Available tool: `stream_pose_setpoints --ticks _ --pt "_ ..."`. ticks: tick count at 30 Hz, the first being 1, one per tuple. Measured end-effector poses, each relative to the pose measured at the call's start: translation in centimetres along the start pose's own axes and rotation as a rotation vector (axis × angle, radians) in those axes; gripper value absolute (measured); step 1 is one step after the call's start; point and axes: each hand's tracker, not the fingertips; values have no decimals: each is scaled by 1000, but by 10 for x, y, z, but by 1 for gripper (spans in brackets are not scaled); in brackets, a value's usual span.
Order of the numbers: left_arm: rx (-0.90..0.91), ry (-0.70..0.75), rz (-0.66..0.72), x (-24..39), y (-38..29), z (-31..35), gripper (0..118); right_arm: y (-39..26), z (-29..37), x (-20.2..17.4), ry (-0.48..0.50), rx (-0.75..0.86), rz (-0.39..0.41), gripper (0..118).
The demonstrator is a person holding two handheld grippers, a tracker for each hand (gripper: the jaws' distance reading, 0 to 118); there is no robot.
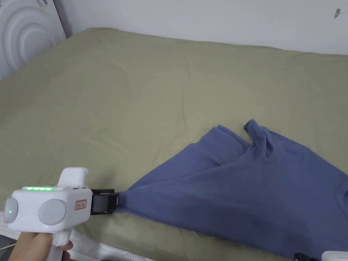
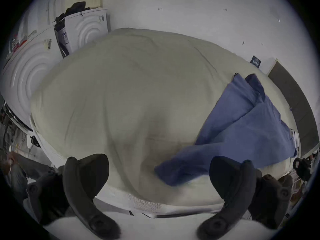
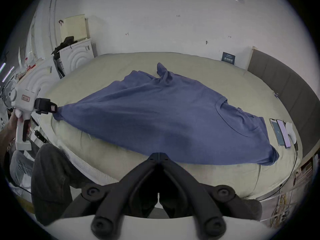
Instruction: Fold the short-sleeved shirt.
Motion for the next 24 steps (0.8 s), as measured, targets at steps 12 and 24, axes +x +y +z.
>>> stream_pose_setpoints --ticks 12,24 --pt "-82 -65 -49 18 12 -11 2 8 -18 23 -12 -42 -52 0" --pt "-67 -7 -101 37 12 -5 2 128 -121 97 -96 -16 31 0"
